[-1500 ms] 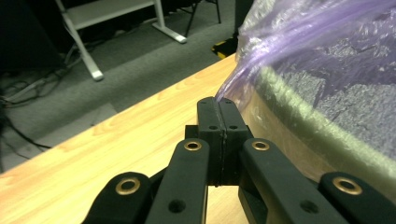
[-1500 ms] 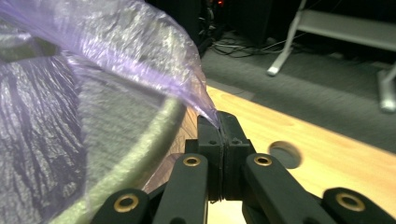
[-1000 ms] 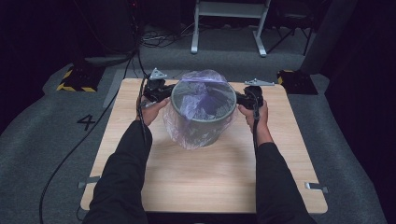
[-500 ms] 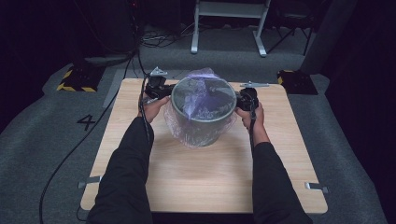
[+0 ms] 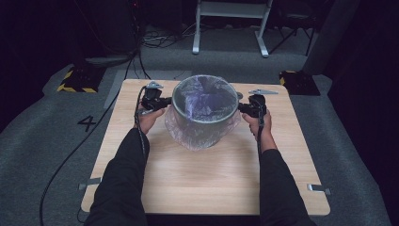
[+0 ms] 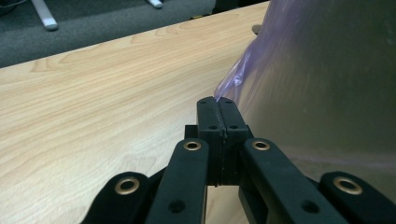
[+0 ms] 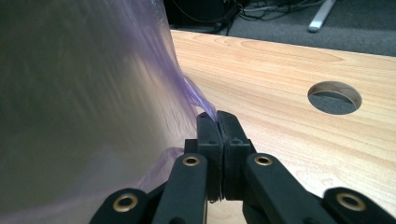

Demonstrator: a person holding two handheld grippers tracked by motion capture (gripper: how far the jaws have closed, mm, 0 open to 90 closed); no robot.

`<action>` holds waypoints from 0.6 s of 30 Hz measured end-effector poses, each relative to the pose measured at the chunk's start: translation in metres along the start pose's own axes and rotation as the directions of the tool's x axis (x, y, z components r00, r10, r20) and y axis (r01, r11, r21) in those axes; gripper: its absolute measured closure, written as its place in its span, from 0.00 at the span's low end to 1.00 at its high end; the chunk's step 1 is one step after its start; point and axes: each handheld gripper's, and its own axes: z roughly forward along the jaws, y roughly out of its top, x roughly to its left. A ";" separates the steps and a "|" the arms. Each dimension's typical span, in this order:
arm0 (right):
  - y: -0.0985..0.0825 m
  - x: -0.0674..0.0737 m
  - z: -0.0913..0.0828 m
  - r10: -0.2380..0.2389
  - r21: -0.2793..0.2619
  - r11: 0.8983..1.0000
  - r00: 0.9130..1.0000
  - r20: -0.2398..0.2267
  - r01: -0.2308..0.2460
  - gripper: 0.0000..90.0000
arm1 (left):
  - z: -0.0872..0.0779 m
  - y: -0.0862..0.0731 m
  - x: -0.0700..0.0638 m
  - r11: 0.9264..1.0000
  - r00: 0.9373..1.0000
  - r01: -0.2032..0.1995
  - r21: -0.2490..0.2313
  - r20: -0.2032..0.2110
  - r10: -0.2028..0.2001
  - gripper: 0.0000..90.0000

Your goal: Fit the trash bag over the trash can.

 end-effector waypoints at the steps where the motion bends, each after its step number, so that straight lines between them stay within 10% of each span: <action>1: -0.003 -0.001 -0.002 0.001 -0.009 1.000 1.000 -0.004 -0.001 0.99 | -0.004 -0.001 -0.001 1.000 1.000 -0.005 -0.011 -0.009 0.005 0.97; 8: -0.013 -0.003 -0.013 -0.053 0.000 0.999 0.998 0.032 0.053 0.83 | -0.036 -0.015 -0.006 0.995 0.987 -0.095 -0.038 -0.137 0.089 0.72; 12: -0.015 -0.006 -0.021 -0.065 0.001 0.998 0.997 0.052 0.065 0.63 | -0.053 -0.025 -0.006 0.990 0.991 -0.108 -0.085 -0.083 0.101 0.60; 15: -0.015 -0.007 -0.028 -0.100 0.030 0.995 0.992 0.071 0.098 0.53 | -0.062 -0.035 -0.019 0.979 0.983 -0.181 -0.089 -0.027 0.180 0.57; 18: -0.014 -0.004 -0.036 -0.211 0.082 0.976 0.968 0.134 0.201 0.49 | -0.063 -0.042 -0.033 0.972 0.973 -0.227 -0.060 0.015 0.228 0.44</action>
